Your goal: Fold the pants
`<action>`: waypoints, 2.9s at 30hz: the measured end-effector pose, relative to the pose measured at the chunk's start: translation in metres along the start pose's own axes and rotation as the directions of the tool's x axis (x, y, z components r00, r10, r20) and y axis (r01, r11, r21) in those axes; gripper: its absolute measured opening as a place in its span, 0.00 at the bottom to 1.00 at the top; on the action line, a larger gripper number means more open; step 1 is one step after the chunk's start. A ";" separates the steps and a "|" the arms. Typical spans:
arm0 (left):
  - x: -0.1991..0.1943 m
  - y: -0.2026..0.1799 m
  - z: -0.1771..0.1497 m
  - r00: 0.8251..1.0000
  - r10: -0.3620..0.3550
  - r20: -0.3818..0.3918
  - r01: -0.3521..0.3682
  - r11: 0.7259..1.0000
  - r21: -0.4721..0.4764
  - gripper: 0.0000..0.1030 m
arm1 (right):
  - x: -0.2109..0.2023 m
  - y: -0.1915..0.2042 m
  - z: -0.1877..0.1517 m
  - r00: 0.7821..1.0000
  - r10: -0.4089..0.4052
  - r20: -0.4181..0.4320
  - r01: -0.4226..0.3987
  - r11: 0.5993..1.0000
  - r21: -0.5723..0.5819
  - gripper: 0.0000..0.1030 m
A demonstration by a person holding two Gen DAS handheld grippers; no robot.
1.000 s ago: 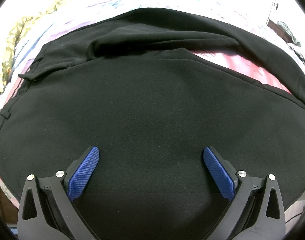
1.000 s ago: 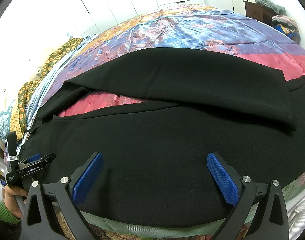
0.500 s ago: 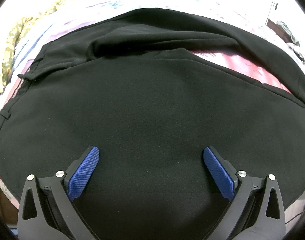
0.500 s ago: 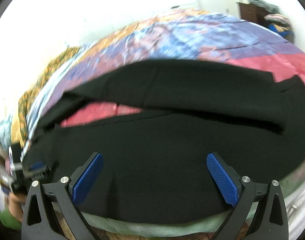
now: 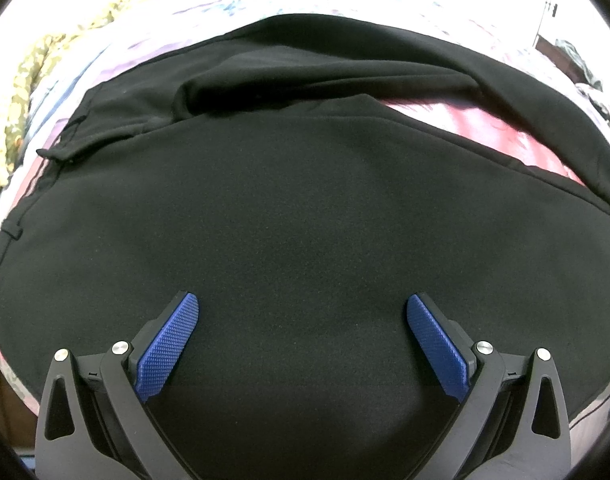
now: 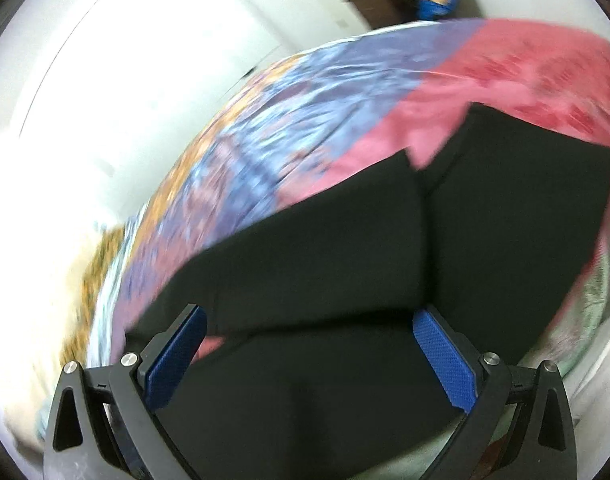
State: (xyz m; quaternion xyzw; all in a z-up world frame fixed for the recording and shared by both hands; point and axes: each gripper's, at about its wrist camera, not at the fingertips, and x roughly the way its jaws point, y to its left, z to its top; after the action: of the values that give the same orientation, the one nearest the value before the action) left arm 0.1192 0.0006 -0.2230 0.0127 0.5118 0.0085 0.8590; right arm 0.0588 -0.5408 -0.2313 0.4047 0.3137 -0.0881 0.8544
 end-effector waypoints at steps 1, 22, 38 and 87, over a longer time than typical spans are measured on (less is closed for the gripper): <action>0.000 0.000 0.000 1.000 0.001 0.001 -0.001 1.000 0.000 0.99 | 0.002 -0.004 0.004 1.000 -0.006 -0.003 0.006 1.000 0.021 0.96; 0.049 0.090 0.184 0.860 -0.509 -0.015 0.426 0.736 -0.526 0.99 | -0.102 0.077 0.063 0.969 0.245 -0.024 -0.244 0.941 -0.236 0.20; 0.110 0.040 0.239 0.920 -0.376 -0.113 0.290 0.845 -0.449 0.99 | -0.062 0.066 -0.009 0.936 0.244 -0.252 -0.287 0.946 -0.151 0.86; -0.055 0.040 -0.020 0.911 -0.410 -0.041 0.358 0.836 -0.416 0.08 | 0.007 -0.017 0.073 0.866 -0.390 -0.312 0.181 0.828 -0.531 0.08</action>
State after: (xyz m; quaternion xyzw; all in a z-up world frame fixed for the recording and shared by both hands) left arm 0.0756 0.0391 -0.1828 -0.2665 0.5453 -0.0593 0.7925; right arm 0.0911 -0.6059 -0.2118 0.1338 0.5548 -0.0500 0.8196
